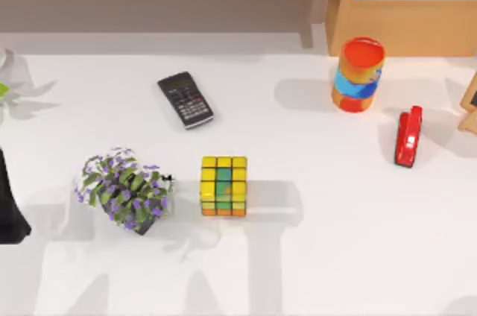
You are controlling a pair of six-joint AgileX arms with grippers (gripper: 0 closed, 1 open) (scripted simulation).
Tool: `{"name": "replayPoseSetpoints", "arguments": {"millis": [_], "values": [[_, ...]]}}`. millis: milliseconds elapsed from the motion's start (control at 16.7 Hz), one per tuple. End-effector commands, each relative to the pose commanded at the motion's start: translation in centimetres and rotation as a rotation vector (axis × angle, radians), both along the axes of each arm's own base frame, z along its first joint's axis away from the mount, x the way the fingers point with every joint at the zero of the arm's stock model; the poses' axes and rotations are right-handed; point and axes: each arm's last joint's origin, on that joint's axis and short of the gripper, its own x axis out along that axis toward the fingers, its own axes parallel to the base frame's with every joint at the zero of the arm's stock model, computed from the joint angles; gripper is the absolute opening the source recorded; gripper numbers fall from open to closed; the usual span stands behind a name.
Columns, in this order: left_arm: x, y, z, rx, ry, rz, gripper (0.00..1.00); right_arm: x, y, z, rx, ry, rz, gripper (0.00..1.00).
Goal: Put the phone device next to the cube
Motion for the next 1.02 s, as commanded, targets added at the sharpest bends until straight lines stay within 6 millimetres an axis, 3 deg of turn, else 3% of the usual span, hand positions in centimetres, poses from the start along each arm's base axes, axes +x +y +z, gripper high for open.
{"name": "replayPoseSetpoints", "arguments": {"millis": [660,1020], "values": [[0.00,0.00,0.00,0.000,0.000,0.000,1.00,0.00,0.00,0.00,0.000,0.000,0.000,0.02],[0.00,0.00,0.00,0.000,0.000,0.000,1.00,0.00,0.00,0.00,0.000,0.000,0.000,0.00]]}}
